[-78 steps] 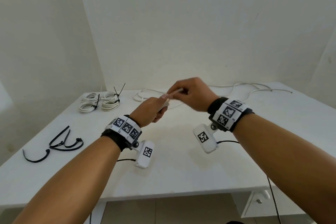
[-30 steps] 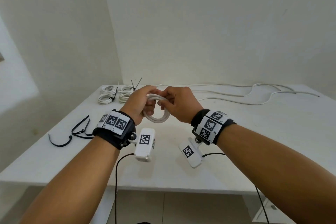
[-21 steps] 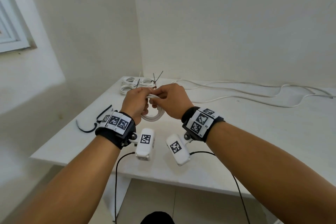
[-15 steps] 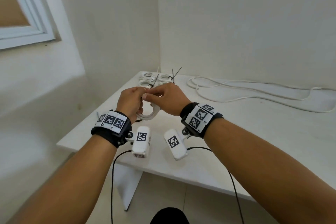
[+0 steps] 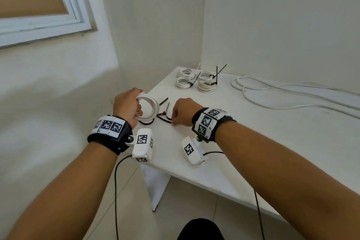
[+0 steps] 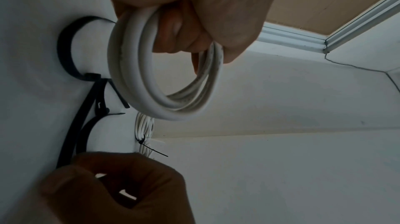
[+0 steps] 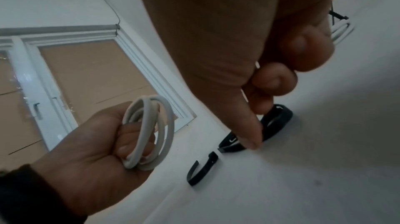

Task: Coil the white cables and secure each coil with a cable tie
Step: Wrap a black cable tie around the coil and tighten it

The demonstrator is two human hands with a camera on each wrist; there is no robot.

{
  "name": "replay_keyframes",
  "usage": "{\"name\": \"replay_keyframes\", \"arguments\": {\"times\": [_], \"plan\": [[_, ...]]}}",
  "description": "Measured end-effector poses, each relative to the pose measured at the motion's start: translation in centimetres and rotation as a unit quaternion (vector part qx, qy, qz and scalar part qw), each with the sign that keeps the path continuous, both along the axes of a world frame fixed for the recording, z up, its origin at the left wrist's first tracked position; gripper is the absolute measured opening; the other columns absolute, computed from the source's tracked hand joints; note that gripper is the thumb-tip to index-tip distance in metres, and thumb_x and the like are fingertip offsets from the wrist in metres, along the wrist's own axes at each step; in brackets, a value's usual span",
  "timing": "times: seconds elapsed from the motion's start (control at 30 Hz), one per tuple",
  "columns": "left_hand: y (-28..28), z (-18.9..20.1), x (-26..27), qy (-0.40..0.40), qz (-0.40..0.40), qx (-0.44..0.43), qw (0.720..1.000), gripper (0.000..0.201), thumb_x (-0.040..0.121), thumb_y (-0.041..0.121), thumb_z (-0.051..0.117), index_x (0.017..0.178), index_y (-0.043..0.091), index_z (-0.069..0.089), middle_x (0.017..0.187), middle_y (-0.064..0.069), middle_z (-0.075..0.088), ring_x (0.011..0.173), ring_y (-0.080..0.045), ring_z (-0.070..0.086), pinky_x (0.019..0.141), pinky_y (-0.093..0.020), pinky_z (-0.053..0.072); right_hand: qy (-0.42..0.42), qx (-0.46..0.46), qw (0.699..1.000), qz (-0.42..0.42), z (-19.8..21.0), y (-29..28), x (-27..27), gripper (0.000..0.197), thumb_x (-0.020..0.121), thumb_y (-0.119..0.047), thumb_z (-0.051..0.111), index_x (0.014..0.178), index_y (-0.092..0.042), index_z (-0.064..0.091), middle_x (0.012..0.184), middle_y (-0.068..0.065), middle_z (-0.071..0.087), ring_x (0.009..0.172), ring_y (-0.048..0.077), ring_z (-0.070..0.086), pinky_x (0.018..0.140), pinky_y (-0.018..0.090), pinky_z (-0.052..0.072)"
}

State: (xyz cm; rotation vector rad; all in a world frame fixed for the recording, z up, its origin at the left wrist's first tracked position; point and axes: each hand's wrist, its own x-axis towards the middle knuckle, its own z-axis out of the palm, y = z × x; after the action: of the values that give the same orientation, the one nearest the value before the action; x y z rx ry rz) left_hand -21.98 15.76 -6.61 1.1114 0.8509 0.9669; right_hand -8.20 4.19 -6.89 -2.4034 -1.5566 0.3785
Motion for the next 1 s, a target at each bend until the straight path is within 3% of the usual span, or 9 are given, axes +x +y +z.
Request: {"name": "replay_keyframes", "arguments": {"times": [0.2, 0.33, 0.43, 0.57, 0.73, 1.0], "plan": [[-0.5, 0.2, 1.1, -0.006, -0.011, 0.003, 1.000, 0.021, 0.085, 0.012, 0.059, 0.064, 0.014, 0.056, 0.046, 0.006, 0.023, 0.038, -0.012, 0.017, 0.040, -0.019, 0.016, -0.003, -0.010, 1.000, 0.020, 0.0, -0.6, 0.6, 0.013, 0.086, -0.015, 0.072, 0.096, -0.009, 0.076, 0.100, 0.007, 0.074, 0.094, 0.021, 0.068, 0.074, 0.029, 0.053], [-2.2, 0.9, 2.6, -0.015, -0.035, 0.008, 0.999, 0.016, 0.084, 0.013, 0.059, 0.069, 0.014, 0.056, 0.048, 0.005, 0.022, 0.039, -0.012, 0.016, 0.042, -0.020, 0.014, 0.041, 0.012, 0.999, 0.003, 1.2, -3.4, 2.6, 0.010, 0.091, -0.014, 0.062, 0.092, -0.011, 0.071, 0.080, 0.002, 0.075, 0.064, 0.010, 0.067, 0.062, 0.023, 0.056], [-4.0, 1.6, 4.7, -0.023, -0.060, 0.012, 0.998, 0.012, 0.085, 0.013, 0.058, 0.073, 0.013, 0.056, 0.046, 0.006, 0.022, 0.038, -0.012, 0.016, 0.041, -0.019, 0.015, 0.081, 0.055, 0.994, -0.043, 2.1, -6.5, 5.1, 0.011, 0.092, -0.021, 0.061, 0.087, -0.015, 0.068, 0.074, -0.003, 0.076, 0.066, 0.009, 0.072, 0.056, 0.022, 0.057], [-7.6, 2.5, 9.2, -0.021, -0.111, 0.018, 0.993, 0.020, 0.087, 0.013, 0.057, 0.067, 0.015, 0.053, 0.046, 0.006, 0.022, 0.040, -0.012, 0.016, 0.041, -0.020, 0.014, 0.068, 0.136, 0.981, -0.122, 2.5, -11.6, 8.9, 0.023, 0.090, -0.037, 0.065, 0.080, -0.016, 0.069, 0.069, -0.003, 0.074, 0.058, 0.011, 0.071, 0.059, 0.024, 0.058], [-14.2, 2.7, 16.4, -0.009, -0.200, 0.023, 0.979, 0.022, 0.090, 0.012, 0.054, 0.070, 0.015, 0.061, 0.045, 0.007, 0.023, 0.037, -0.010, 0.018, 0.040, -0.018, 0.015, 0.119, 0.264, 0.929, -0.230, 1.5, -18.2, 13.6, 0.004, 0.090, -0.011, 0.065, 0.086, -0.012, 0.067, 0.070, 0.000, 0.074, 0.060, 0.014, 0.071, 0.062, 0.028, 0.059], [-25.0, 1.3, 24.3, 0.026, -0.320, 0.023, 0.947, 0.021, 0.089, 0.010, 0.051, 0.075, 0.014, 0.066, 0.046, 0.005, 0.028, 0.036, -0.010, 0.023, 0.040, -0.020, 0.019, 0.211, 0.402, 0.818, -0.354, 0.5, -26.6, 18.6, 0.008, 0.084, -0.003, 0.071, 0.087, -0.001, 0.064, 0.068, 0.009, 0.074, 0.059, 0.024, 0.071, 0.068, 0.037, 0.063]]}}
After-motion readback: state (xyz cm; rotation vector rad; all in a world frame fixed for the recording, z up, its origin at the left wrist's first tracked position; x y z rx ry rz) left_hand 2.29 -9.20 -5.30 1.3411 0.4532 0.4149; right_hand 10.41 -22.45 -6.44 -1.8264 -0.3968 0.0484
